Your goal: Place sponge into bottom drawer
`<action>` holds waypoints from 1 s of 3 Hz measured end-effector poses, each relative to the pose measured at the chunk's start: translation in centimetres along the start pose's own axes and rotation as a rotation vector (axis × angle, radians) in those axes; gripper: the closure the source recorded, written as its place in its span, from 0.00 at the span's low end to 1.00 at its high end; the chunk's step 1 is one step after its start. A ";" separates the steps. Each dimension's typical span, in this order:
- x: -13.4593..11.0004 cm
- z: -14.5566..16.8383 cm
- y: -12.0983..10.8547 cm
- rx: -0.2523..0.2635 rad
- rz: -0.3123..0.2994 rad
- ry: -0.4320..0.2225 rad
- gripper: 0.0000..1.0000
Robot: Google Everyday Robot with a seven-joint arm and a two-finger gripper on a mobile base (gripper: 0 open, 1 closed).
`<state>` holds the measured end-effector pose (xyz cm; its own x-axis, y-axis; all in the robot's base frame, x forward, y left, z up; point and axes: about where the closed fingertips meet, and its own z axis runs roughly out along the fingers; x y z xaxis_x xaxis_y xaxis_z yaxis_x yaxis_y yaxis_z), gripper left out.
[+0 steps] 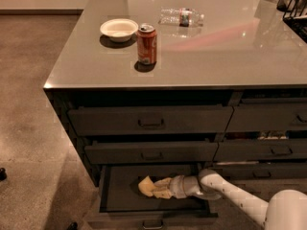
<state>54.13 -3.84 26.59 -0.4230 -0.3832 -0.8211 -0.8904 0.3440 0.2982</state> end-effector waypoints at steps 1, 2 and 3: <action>0.0 0.2 0.2 -0.004 0.000 0.000 0.31; 0.0 0.4 0.3 -0.009 0.001 0.000 0.08; 0.0 0.6 0.4 -0.011 0.001 0.000 0.00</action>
Offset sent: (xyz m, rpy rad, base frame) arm -0.0010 0.0023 -0.0006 0.0019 0.0018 0.0033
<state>53.85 -3.20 26.43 -0.4237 -0.3826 -0.8210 -0.8919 0.3345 0.3044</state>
